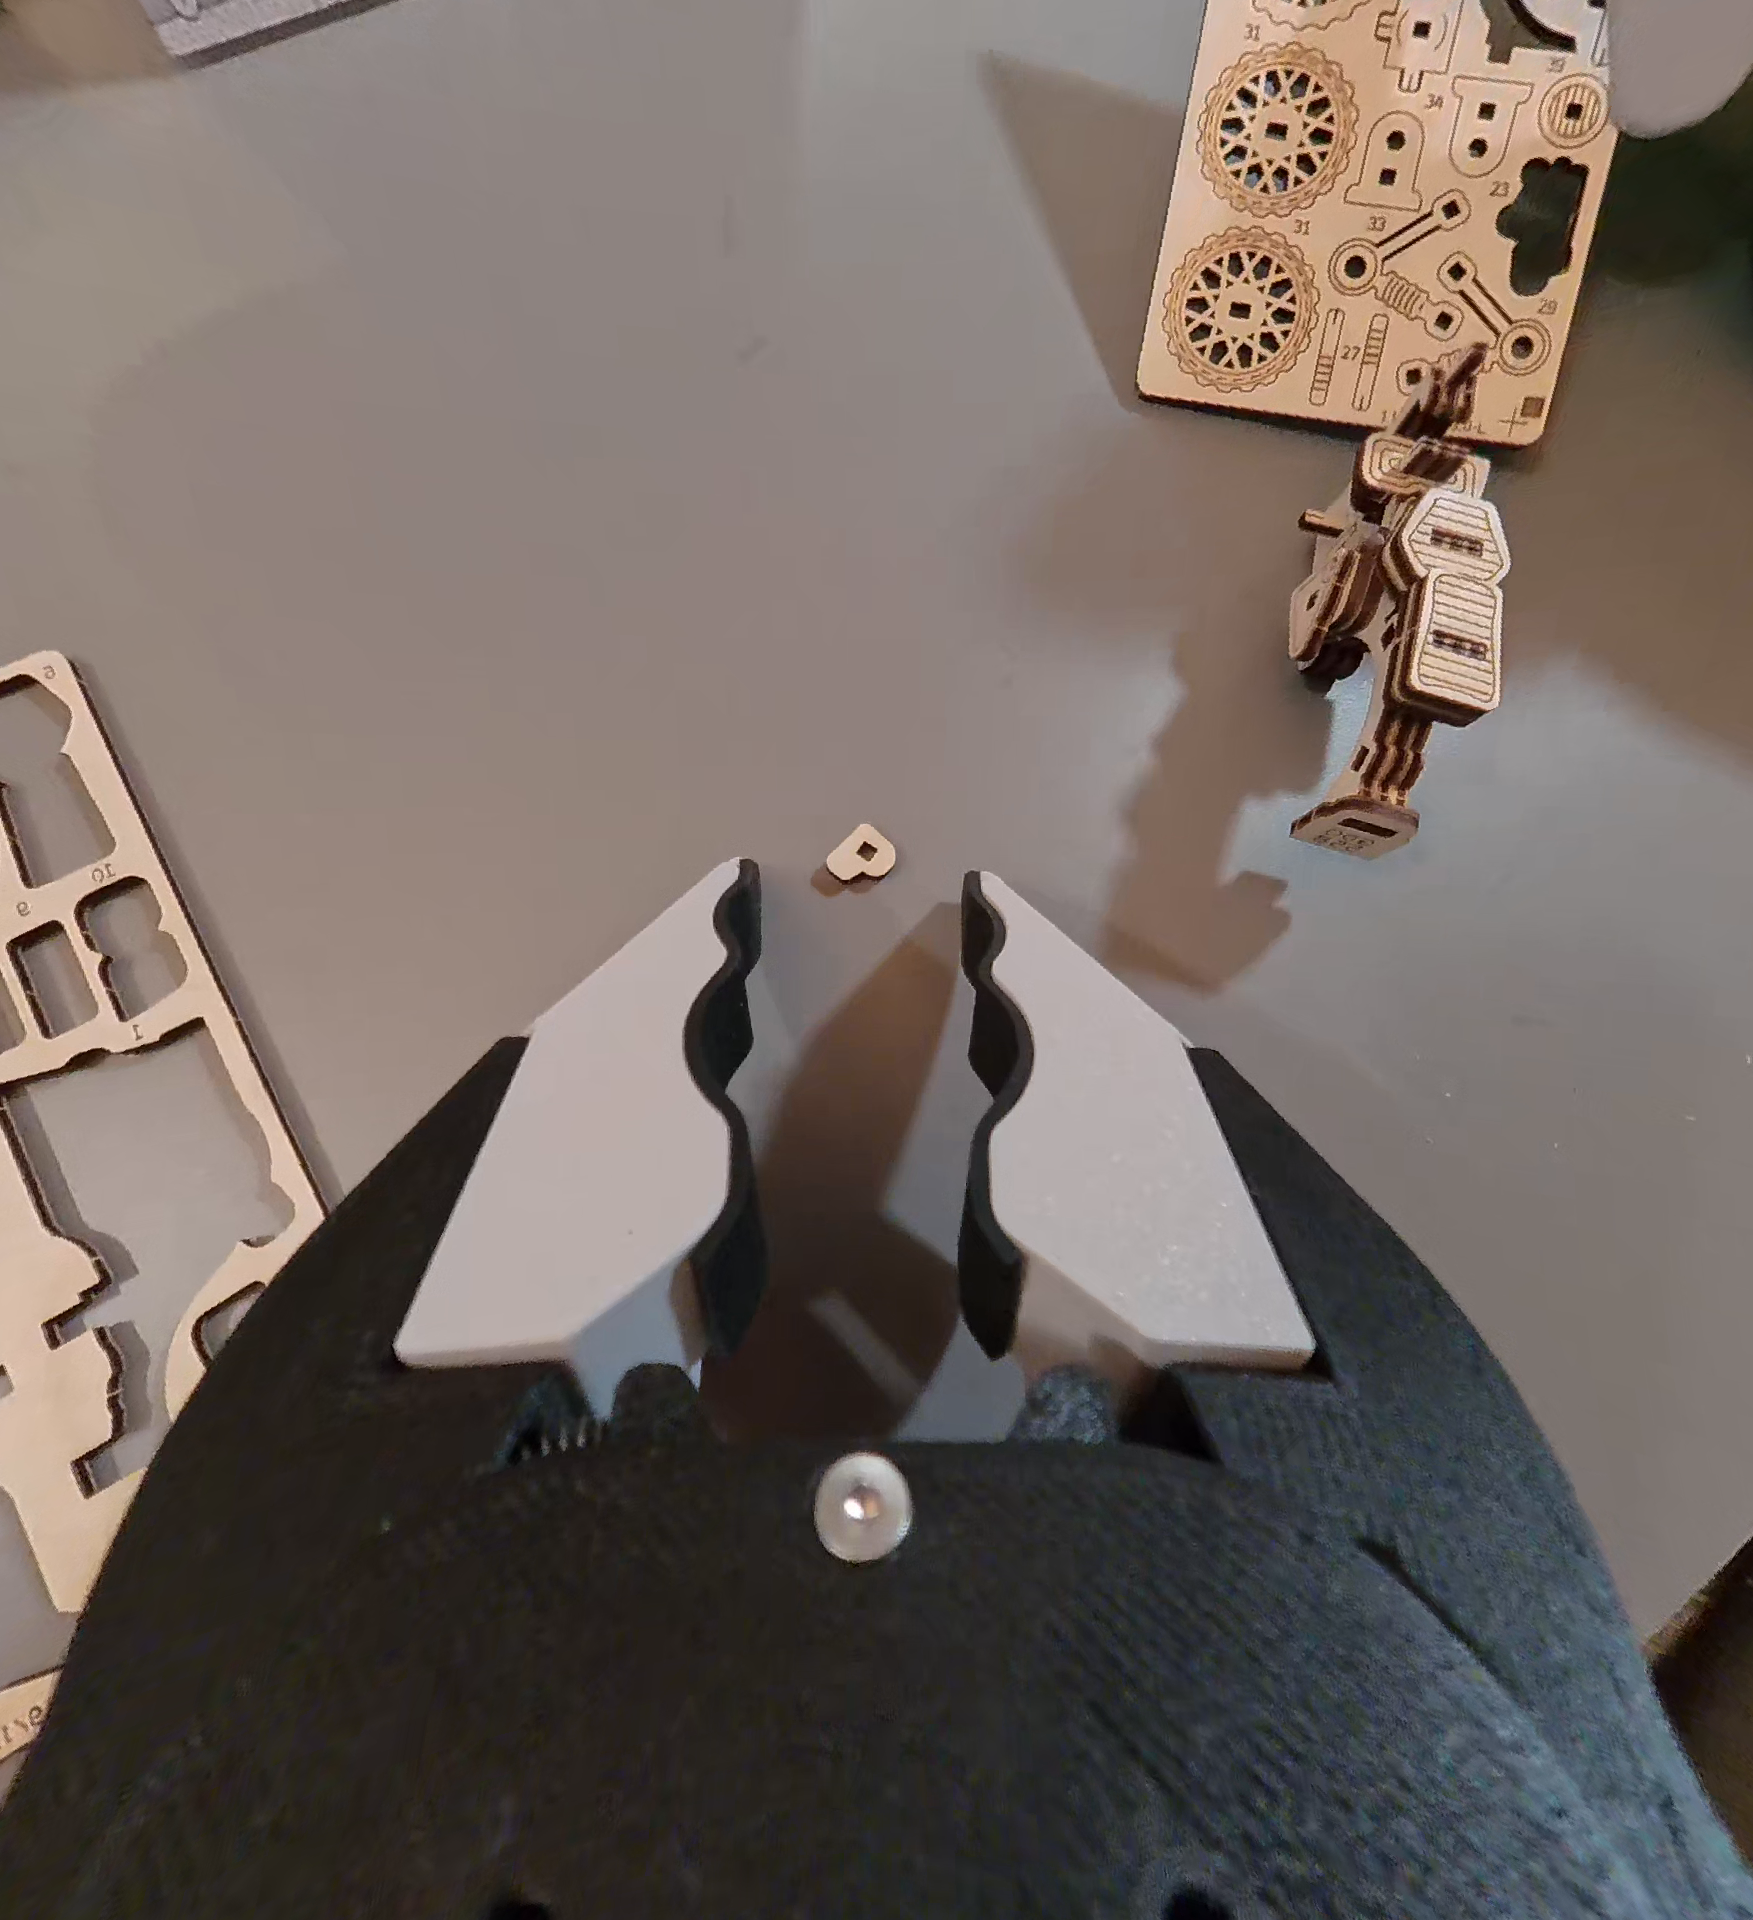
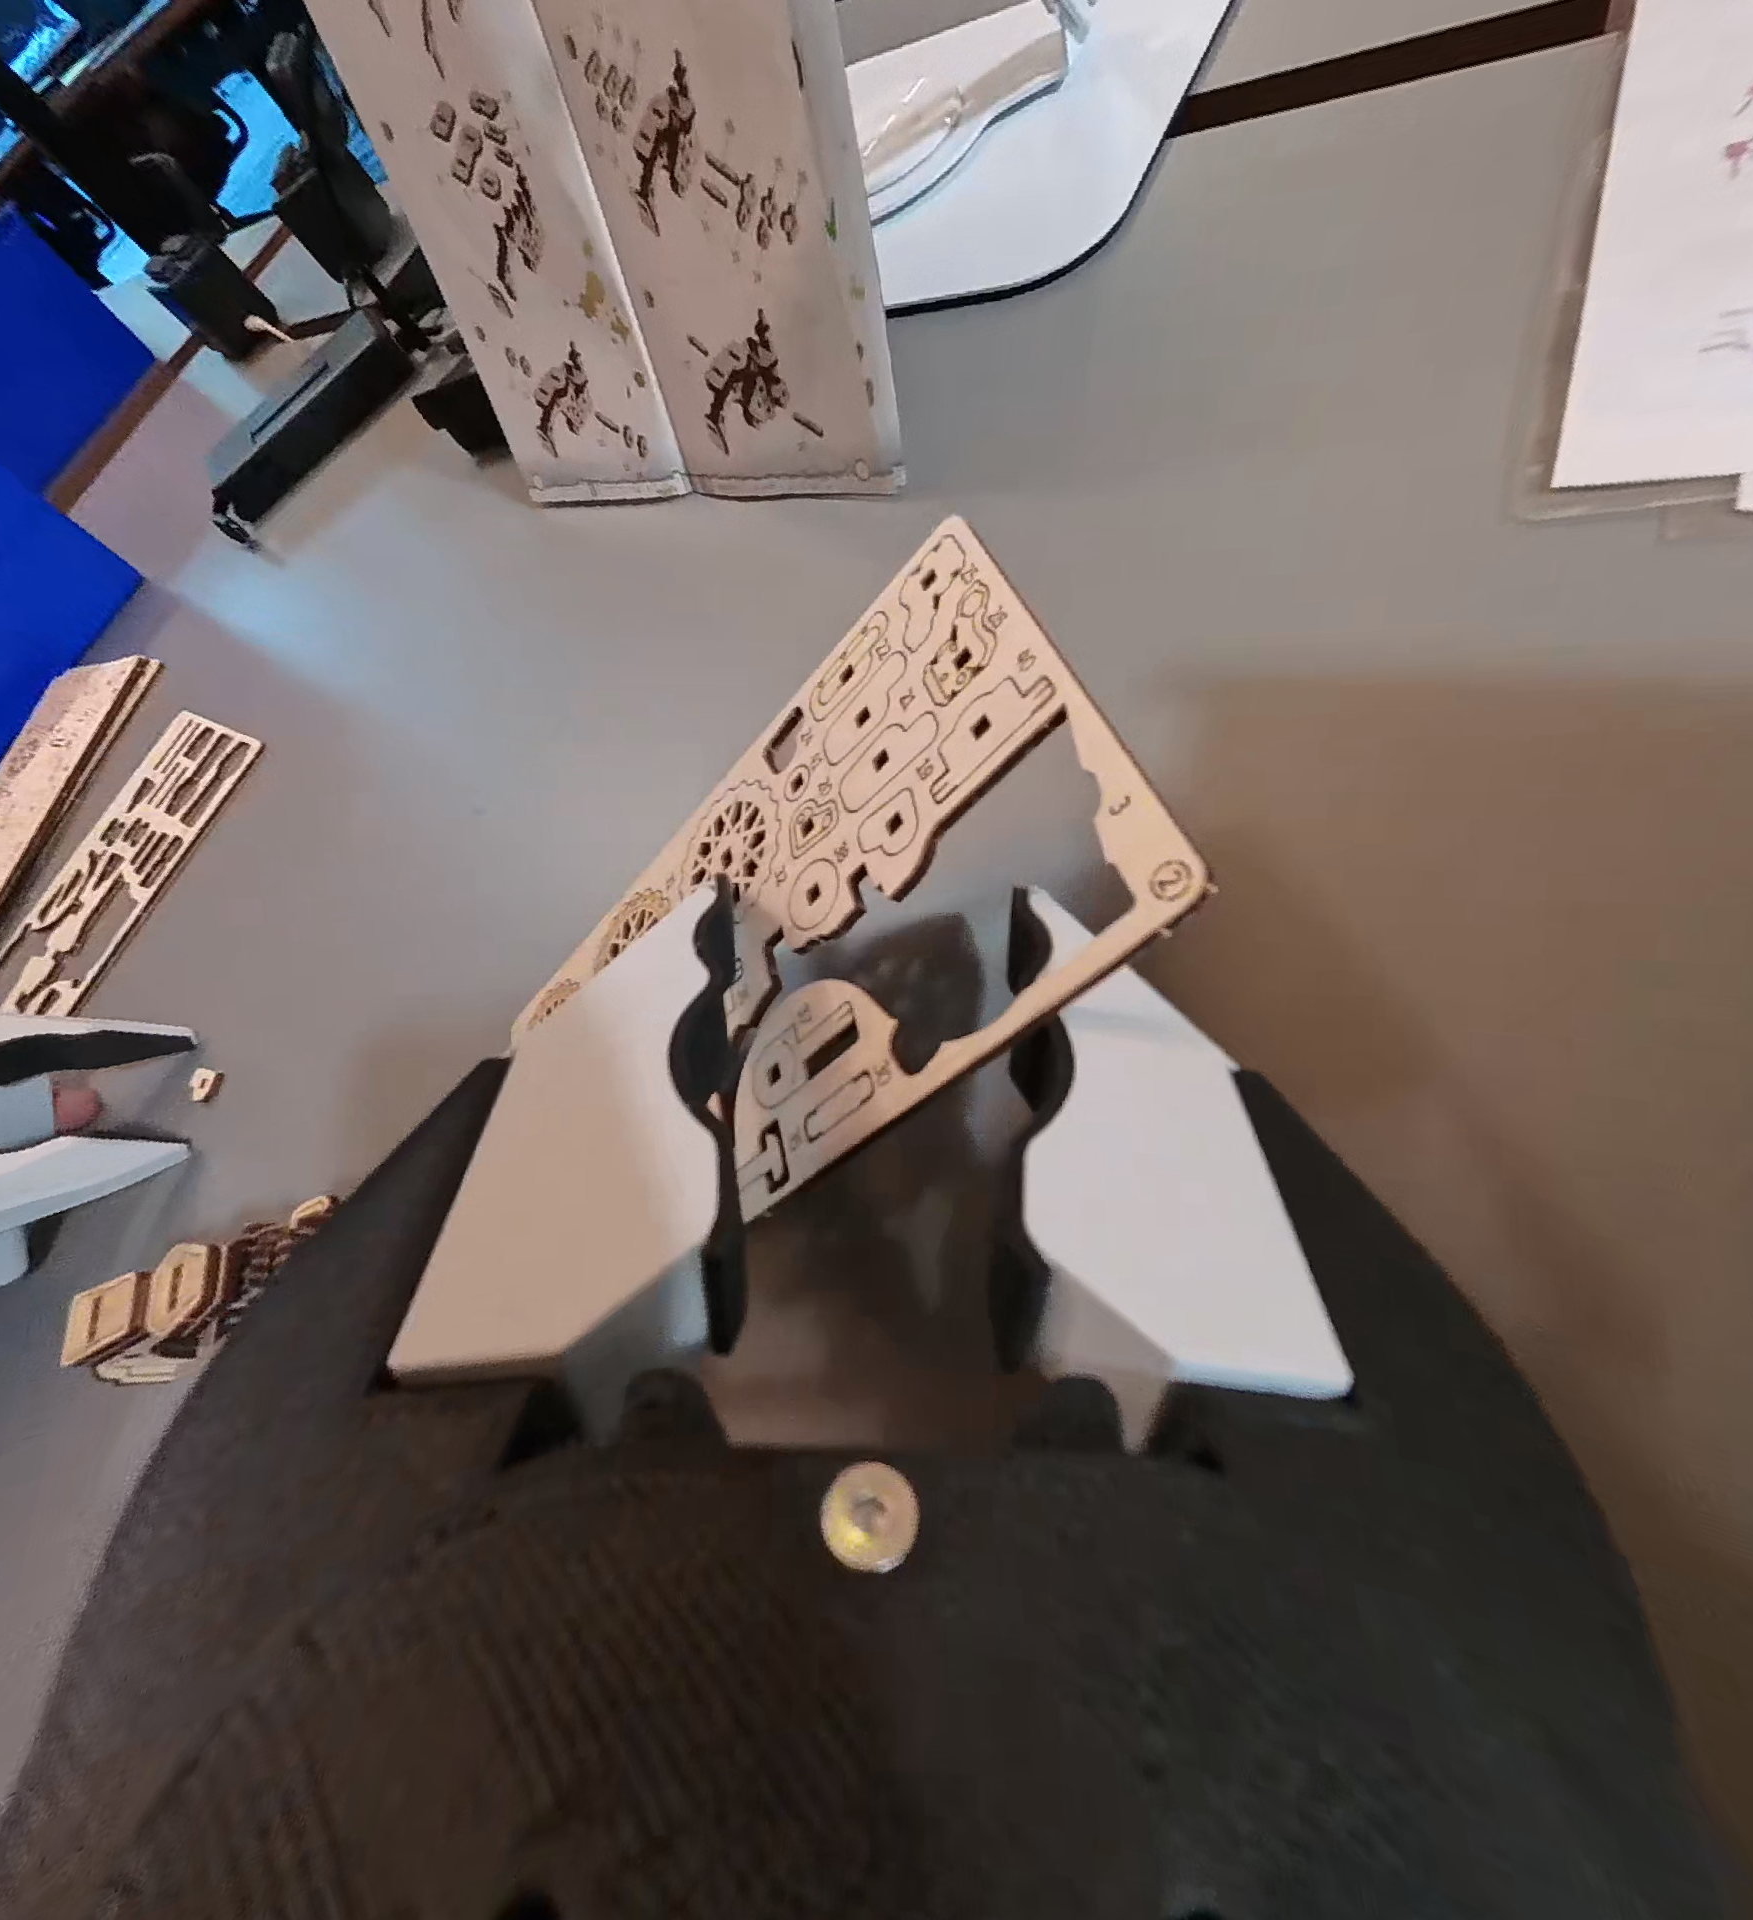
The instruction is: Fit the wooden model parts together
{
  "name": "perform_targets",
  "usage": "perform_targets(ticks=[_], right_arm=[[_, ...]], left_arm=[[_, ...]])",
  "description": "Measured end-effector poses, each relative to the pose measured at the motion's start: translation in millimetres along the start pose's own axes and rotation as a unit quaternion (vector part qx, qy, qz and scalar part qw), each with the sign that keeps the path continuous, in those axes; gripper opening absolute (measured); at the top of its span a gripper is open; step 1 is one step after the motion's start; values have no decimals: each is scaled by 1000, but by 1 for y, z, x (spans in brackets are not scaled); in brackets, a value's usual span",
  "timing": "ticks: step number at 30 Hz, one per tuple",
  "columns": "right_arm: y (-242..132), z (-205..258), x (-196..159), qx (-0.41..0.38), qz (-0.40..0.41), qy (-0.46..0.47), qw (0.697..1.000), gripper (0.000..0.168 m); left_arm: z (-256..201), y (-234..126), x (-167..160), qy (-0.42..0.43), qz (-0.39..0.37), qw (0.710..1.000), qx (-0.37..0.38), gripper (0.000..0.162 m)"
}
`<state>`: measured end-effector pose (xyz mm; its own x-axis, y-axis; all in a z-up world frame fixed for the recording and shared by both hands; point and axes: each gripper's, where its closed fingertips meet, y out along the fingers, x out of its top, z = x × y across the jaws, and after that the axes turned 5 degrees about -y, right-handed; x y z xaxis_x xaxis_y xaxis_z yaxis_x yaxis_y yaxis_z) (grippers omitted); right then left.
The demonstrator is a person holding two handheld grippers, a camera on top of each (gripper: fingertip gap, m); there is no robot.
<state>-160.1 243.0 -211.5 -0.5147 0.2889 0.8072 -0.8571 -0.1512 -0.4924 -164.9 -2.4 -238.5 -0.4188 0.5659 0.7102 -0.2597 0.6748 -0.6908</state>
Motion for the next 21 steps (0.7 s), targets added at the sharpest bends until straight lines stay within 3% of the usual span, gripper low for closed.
perform_targets(ticks=[1, 5, 9, 12, 21], right_arm=[[0, -2, 0, -4, 0, -1, 1000, 54], [-3, -9, 1, -23, 0, -10, 1000, 59], [-7, -19, 0, -49, 5, -23, 999, 85], [-12, -24, 2, -68, 1, -35, 997, 92], [-22, -31, 5, -111, 7, -76, 991, 88]], left_arm=[[0, 0, 0, 1, 0, 1000, 1, 39], [-1, 1, -1, 6, 3, 1000, 3, 39], [-1, 1, -1, 11, 3, 1000, 5, 39], [-1, 1, -1, 10, 3, 1000, 3, 40], [-2, 1, -1, 12, 4, 1000, 3, 40]])
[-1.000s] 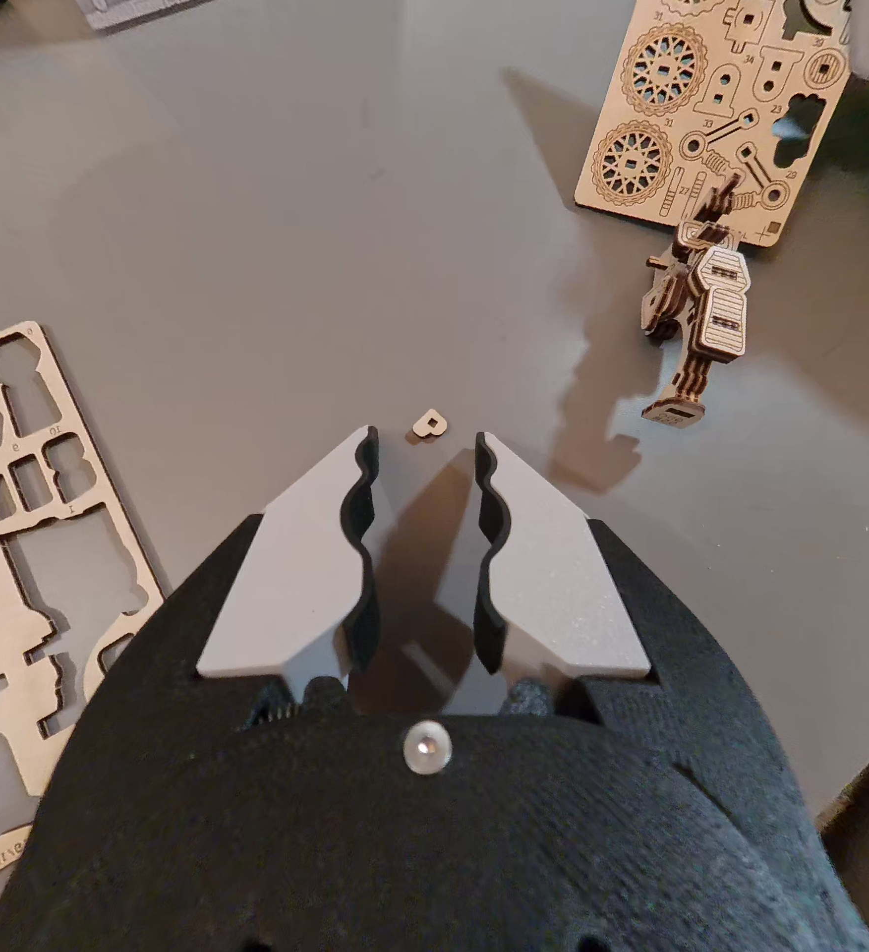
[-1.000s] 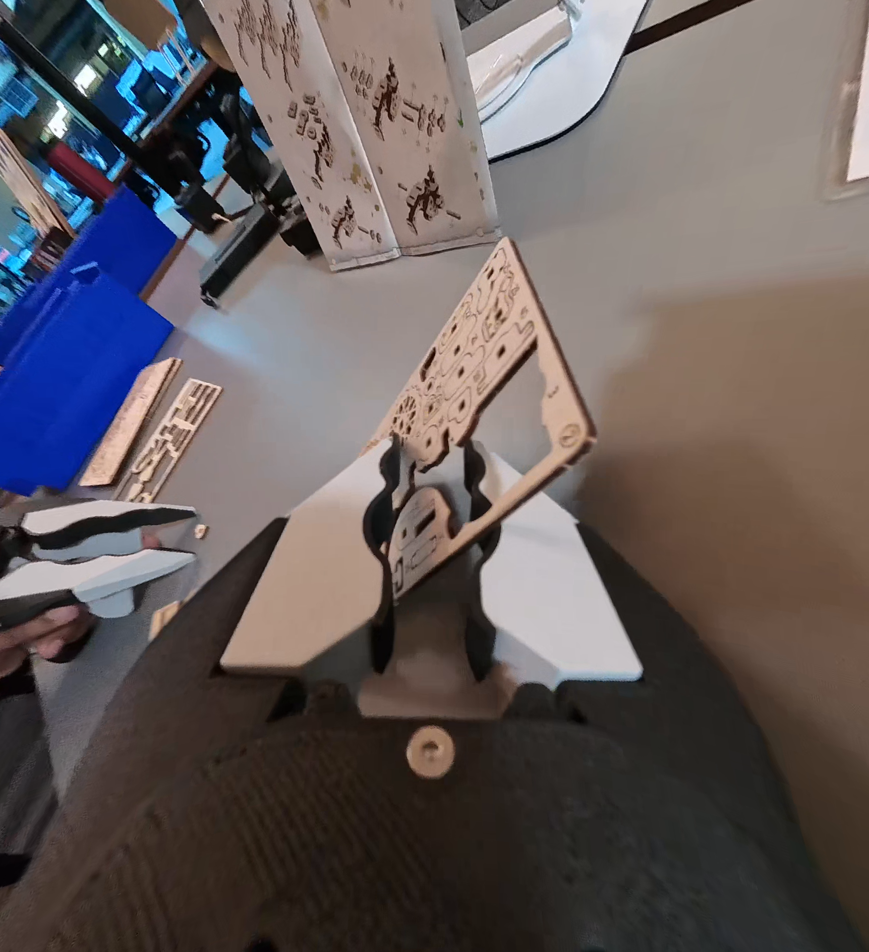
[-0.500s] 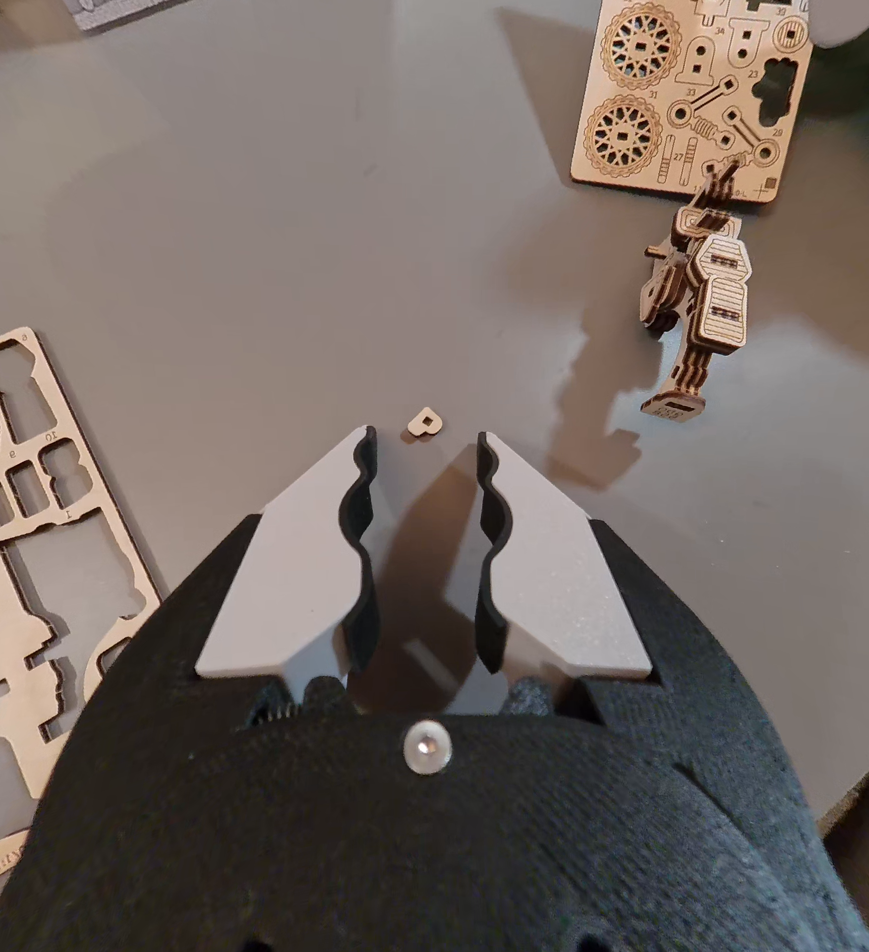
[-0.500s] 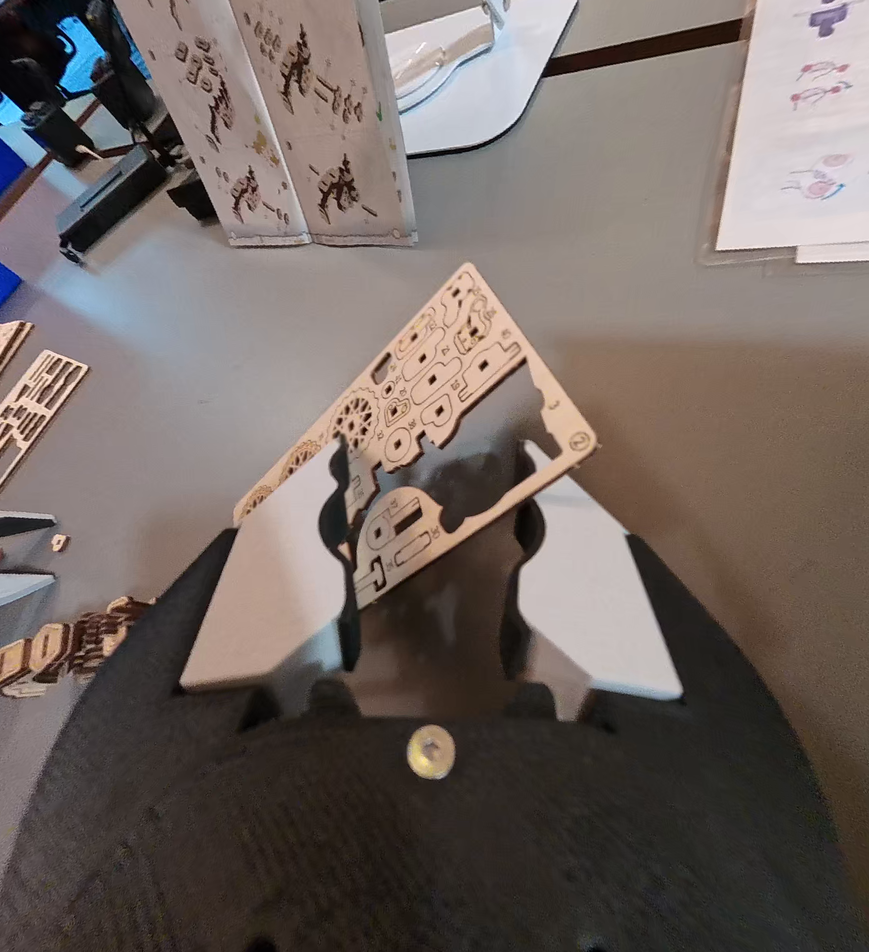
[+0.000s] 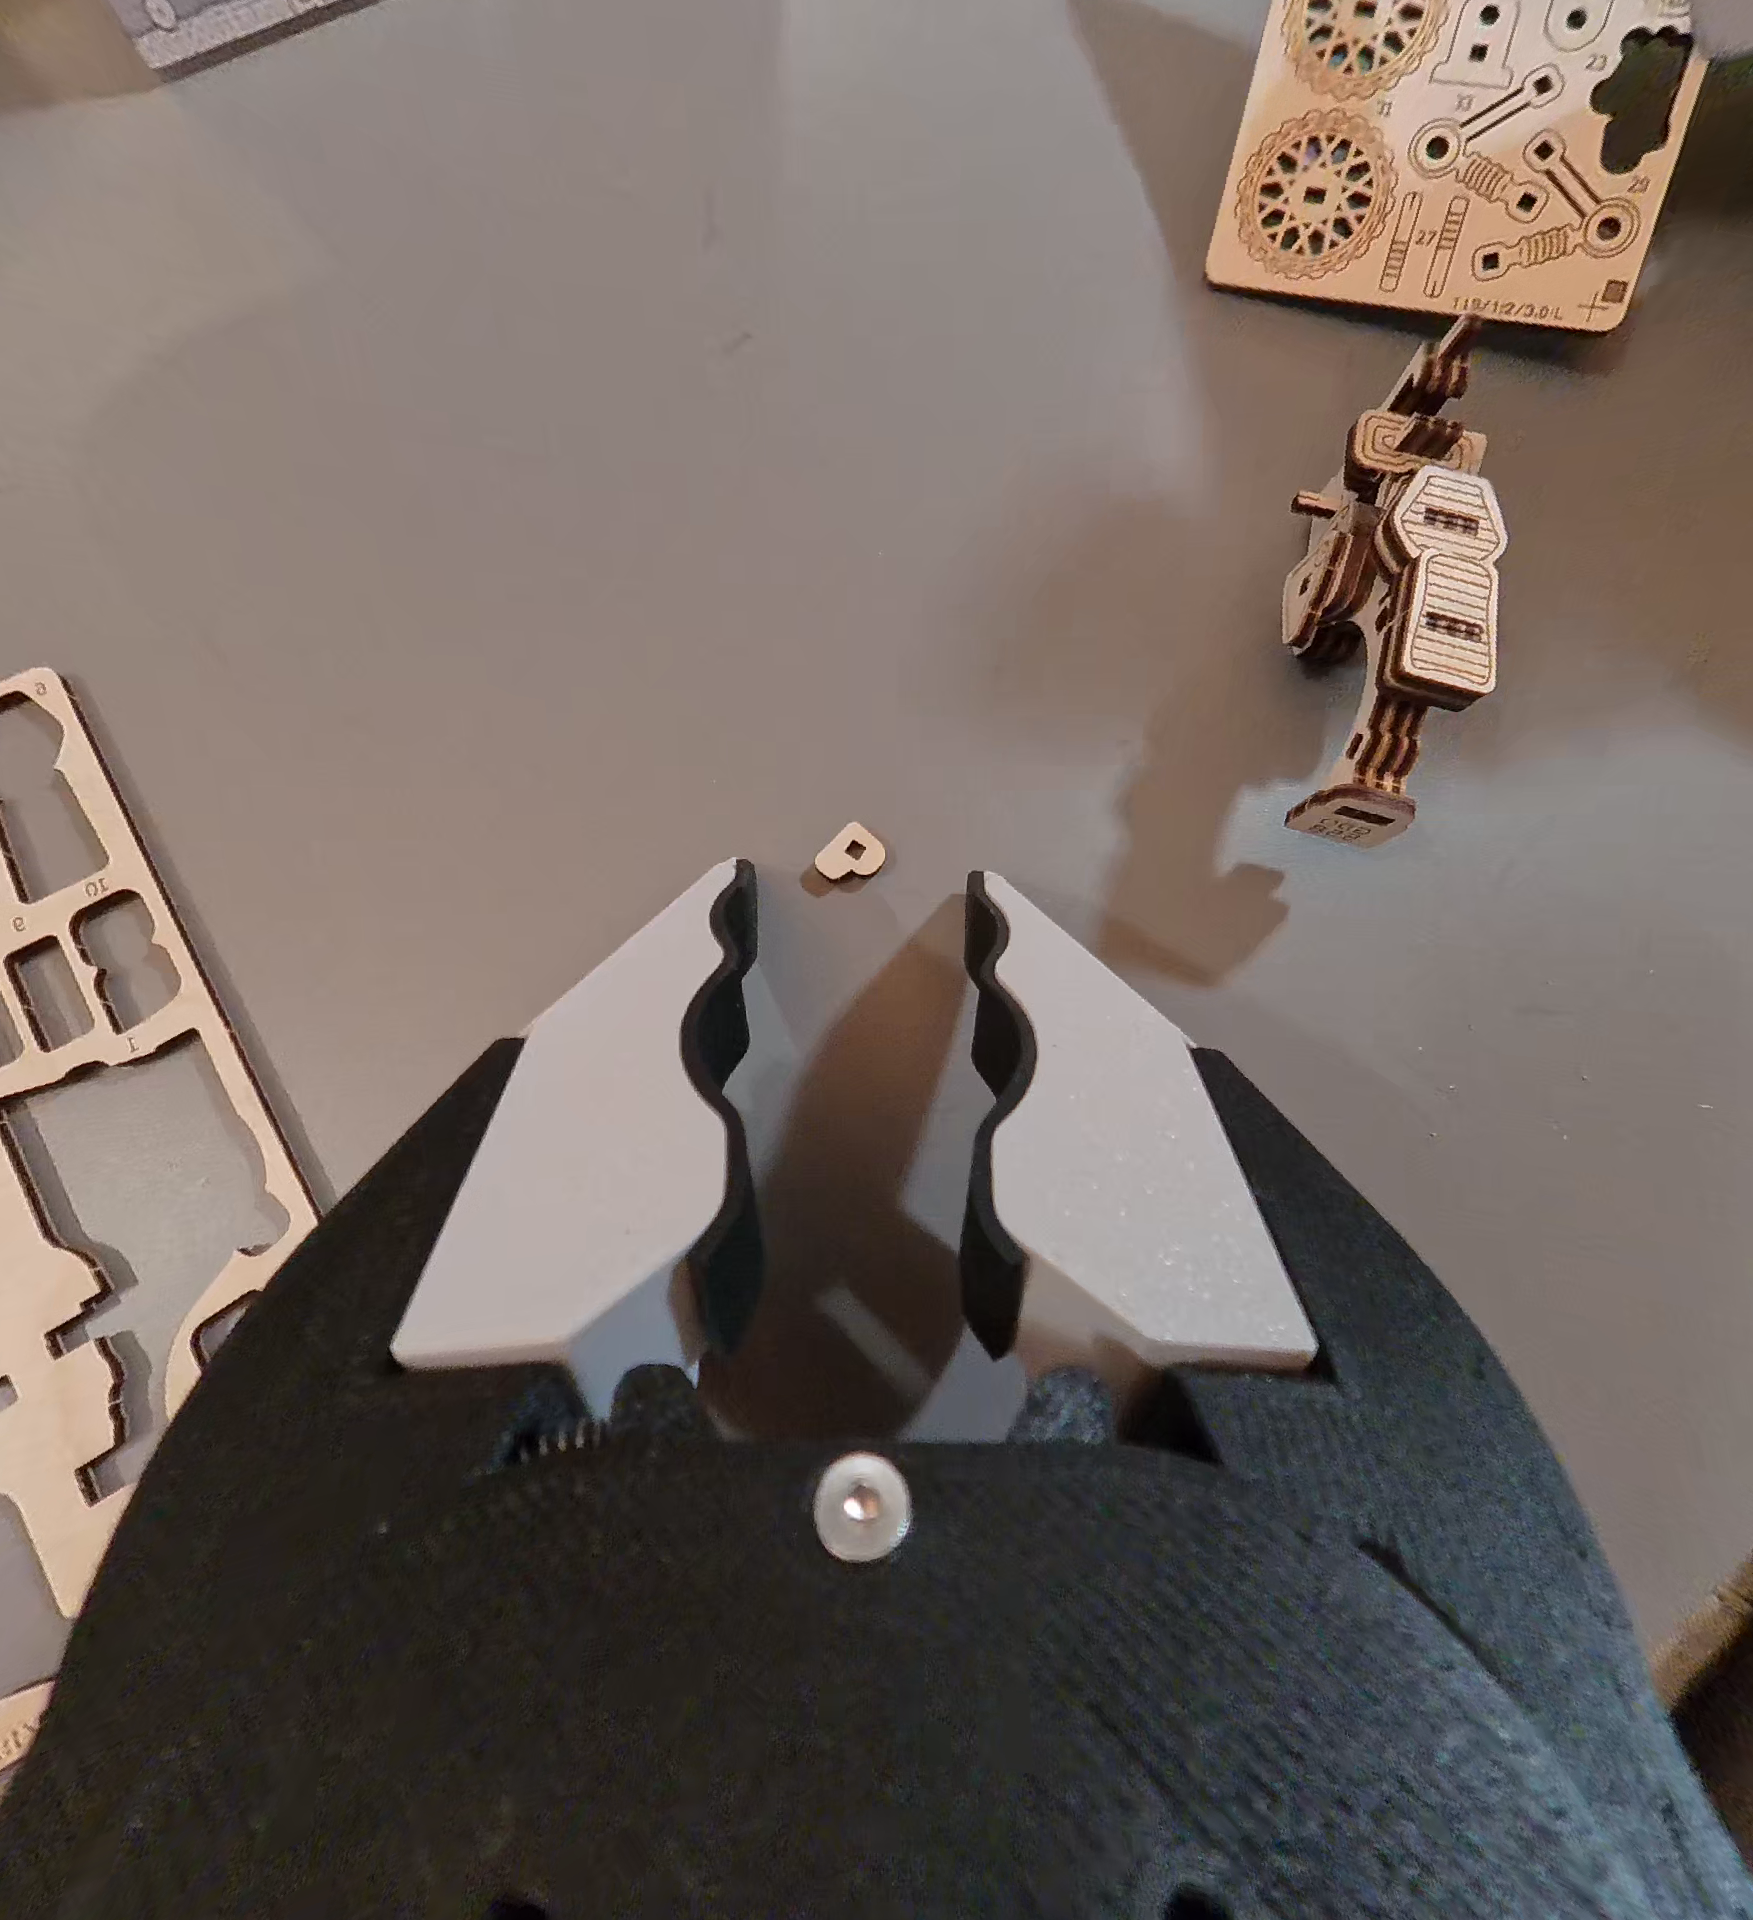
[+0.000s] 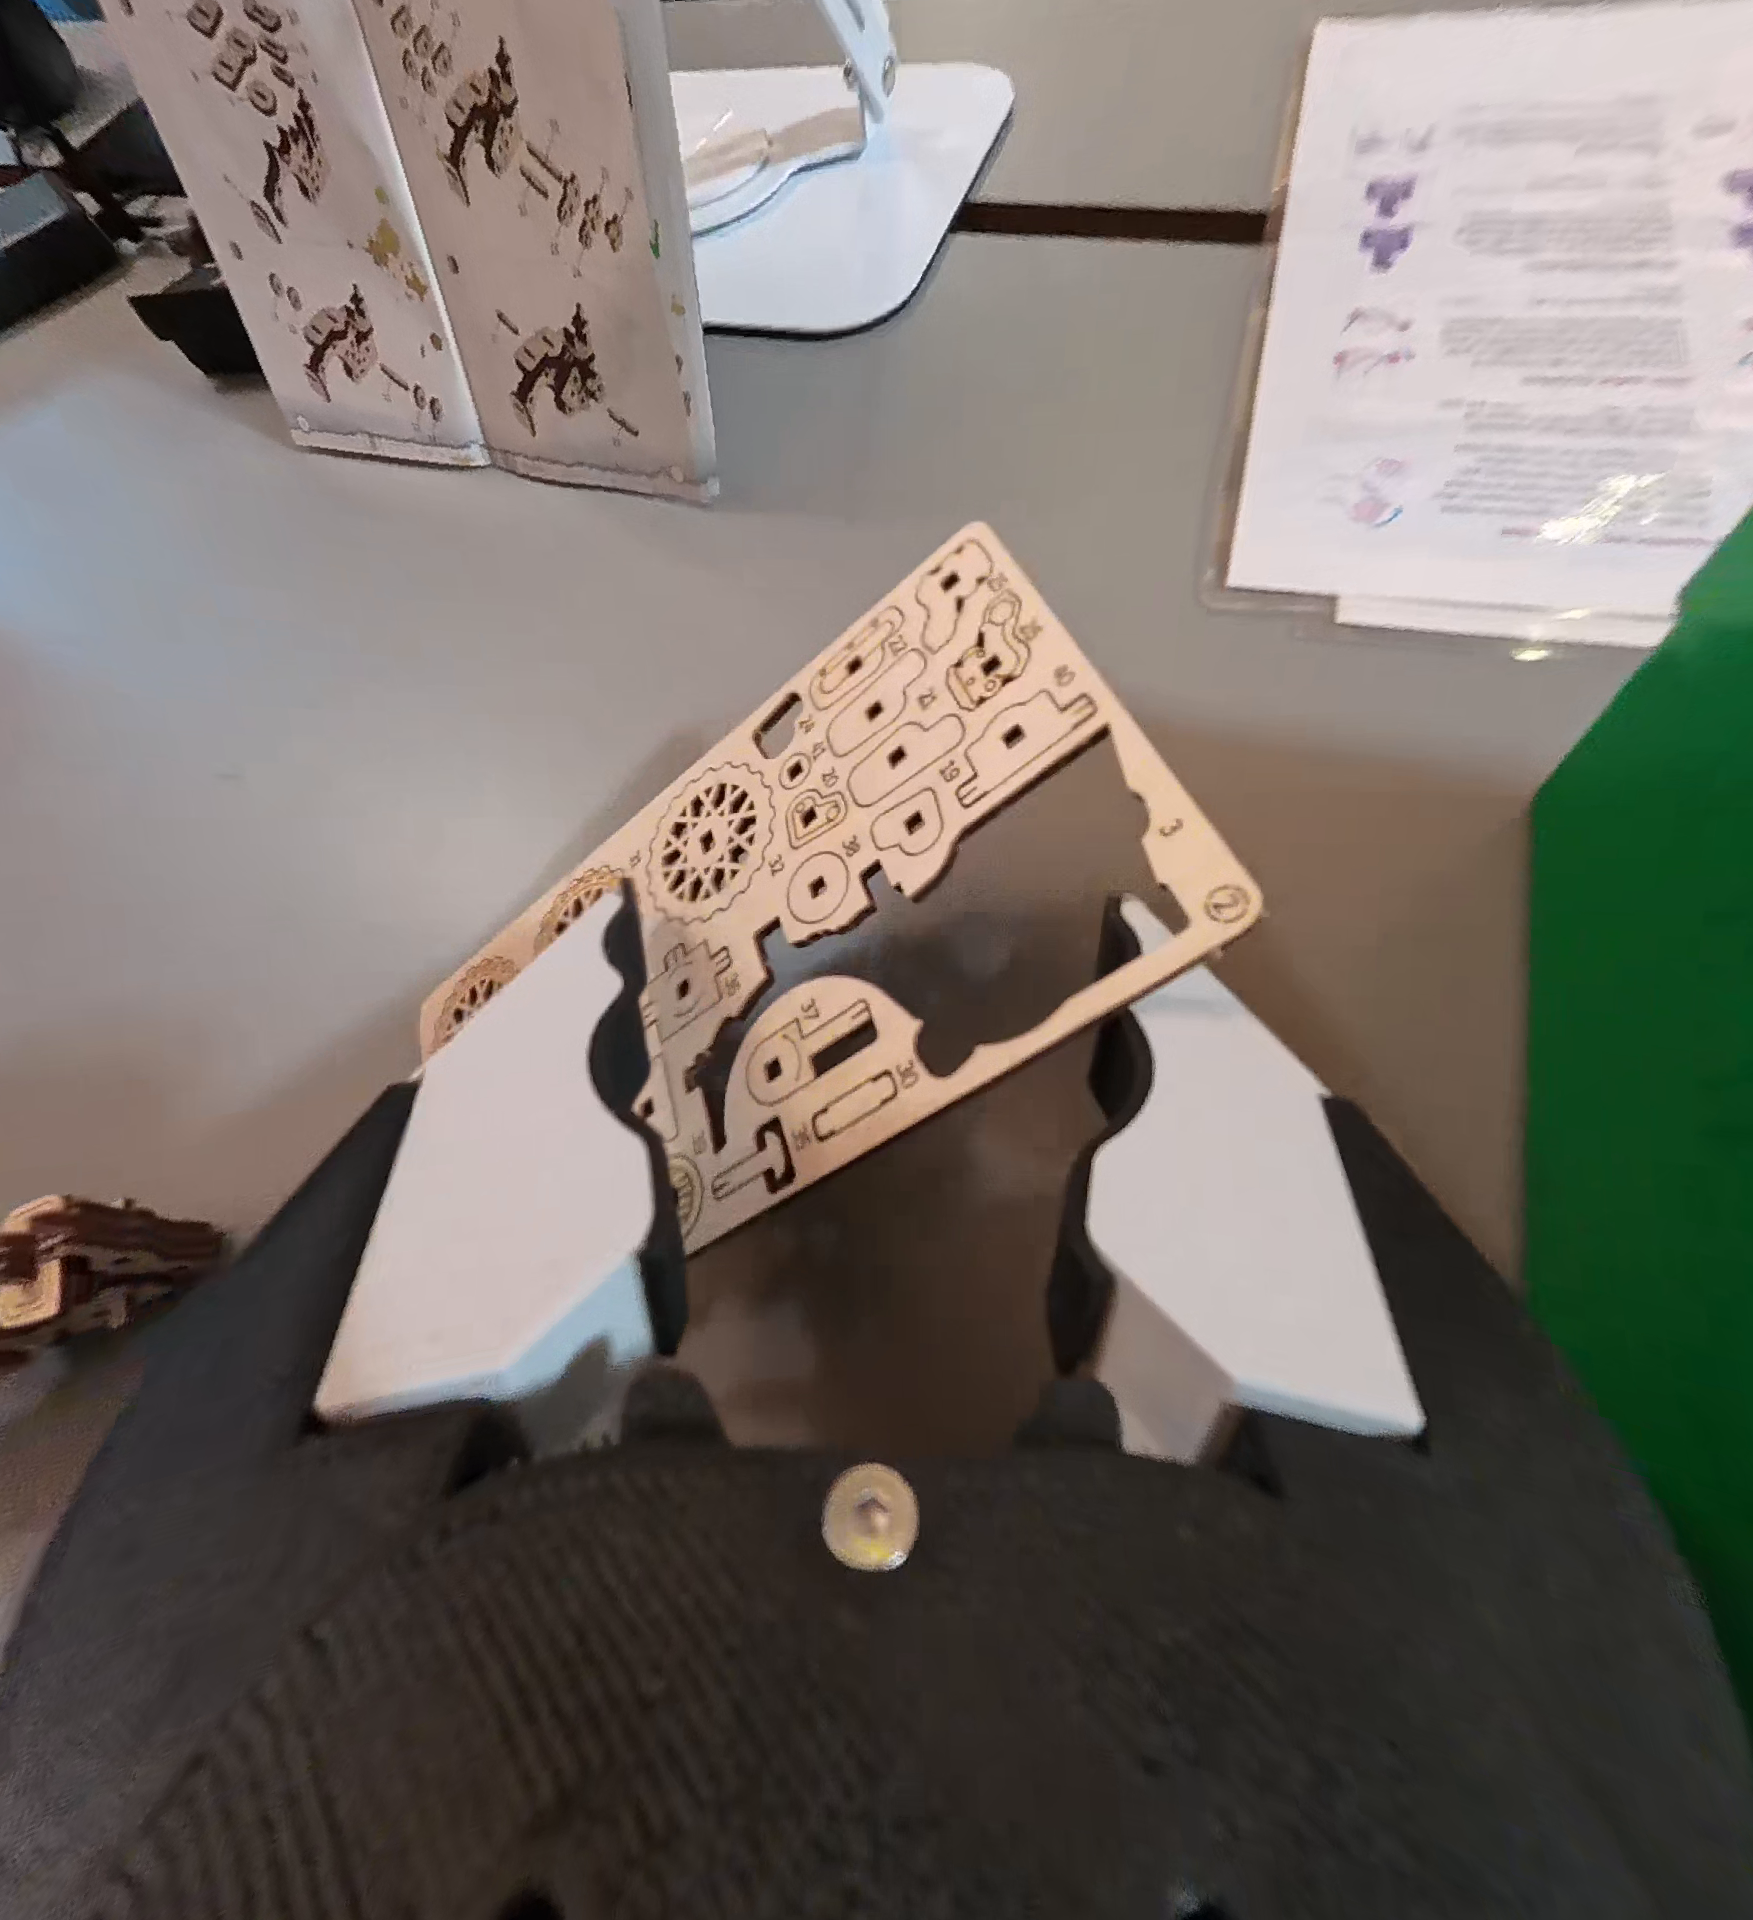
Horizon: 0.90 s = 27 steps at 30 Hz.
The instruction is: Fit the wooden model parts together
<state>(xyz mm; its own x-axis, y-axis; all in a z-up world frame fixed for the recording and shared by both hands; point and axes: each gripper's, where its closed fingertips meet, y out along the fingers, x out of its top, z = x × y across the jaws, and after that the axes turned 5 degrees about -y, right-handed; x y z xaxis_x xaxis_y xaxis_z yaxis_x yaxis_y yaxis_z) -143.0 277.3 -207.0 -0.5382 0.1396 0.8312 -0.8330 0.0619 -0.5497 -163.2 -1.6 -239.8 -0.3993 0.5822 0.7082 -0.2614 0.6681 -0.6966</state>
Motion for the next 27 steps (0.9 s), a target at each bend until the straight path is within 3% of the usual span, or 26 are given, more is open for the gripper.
perform_targets(ticks=[5, 12, 22, 27], right_arm=[[-4, -3, 4, -34, -4, -37, 999, 89], [-17, -11, 24, -43, -70, 13, 997, 88], [-10, -21, -6, -78, 17, 5, 997, 91], [-24, -18, 11, -94, -25, -32, 995, 100]], left_arm=[[0, 0, 0, 1, 0, 1000, -1, 41], [0, 0, 0, 1, 0, 1000, -1, 42], [-4, 0, -1, 11, 2, 1000, -8, 48], [-4, 0, 0, 9, 2, 1000, -9, 47]])
